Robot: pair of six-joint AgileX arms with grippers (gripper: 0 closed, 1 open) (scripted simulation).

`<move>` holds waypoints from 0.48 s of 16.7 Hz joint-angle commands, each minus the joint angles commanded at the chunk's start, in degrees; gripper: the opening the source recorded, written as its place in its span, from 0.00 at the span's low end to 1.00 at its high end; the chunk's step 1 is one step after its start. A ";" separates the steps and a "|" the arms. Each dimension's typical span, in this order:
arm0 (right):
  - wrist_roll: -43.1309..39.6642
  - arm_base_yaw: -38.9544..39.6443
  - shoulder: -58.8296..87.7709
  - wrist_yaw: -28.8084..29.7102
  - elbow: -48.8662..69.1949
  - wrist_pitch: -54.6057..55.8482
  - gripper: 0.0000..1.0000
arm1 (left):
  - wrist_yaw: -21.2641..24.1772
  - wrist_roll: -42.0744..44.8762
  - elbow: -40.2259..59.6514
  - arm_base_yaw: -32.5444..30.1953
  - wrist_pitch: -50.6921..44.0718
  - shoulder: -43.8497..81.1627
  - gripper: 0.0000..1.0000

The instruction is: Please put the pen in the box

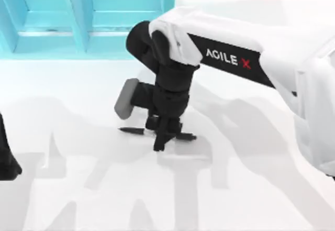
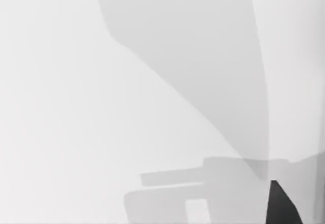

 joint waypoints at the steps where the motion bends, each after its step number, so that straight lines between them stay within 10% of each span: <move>1: -0.01 0.00 0.03 -0.03 0.16 -0.15 0.00 | 0.00 0.00 0.00 0.00 0.00 0.00 1.00; 8: 0.09 -0.29 1.37 -0.56 17.13 -15.14 0.00 | 0.00 0.00 0.00 0.00 0.00 0.00 1.00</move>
